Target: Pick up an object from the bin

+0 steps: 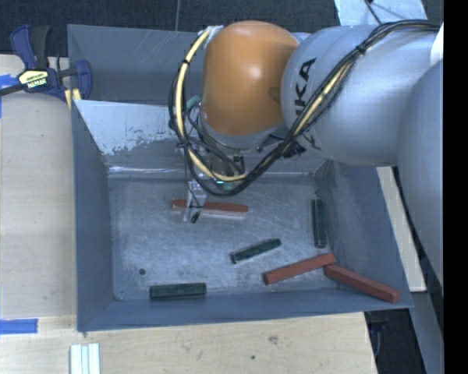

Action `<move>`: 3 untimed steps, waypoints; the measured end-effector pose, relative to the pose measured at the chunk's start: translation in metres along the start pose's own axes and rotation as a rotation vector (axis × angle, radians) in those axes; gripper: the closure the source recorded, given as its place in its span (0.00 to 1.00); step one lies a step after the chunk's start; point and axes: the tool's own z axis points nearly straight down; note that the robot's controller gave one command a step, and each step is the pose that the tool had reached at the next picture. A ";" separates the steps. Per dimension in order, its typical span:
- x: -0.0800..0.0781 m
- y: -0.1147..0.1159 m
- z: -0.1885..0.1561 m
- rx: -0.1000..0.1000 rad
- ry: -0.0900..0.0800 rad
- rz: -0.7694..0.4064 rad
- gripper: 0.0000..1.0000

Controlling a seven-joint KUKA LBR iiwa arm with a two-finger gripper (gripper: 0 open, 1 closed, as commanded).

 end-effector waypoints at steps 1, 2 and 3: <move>-0.013 -0.039 0.134 0.001 -0.001 -0.043 0.00; -0.015 -0.037 0.128 -0.002 -0.010 -0.043 1.00; 0.023 -0.024 -0.028 -0.002 -0.016 -0.083 1.00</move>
Offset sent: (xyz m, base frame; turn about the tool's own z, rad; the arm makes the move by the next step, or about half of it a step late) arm 0.0131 -0.0371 -0.1292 -0.0446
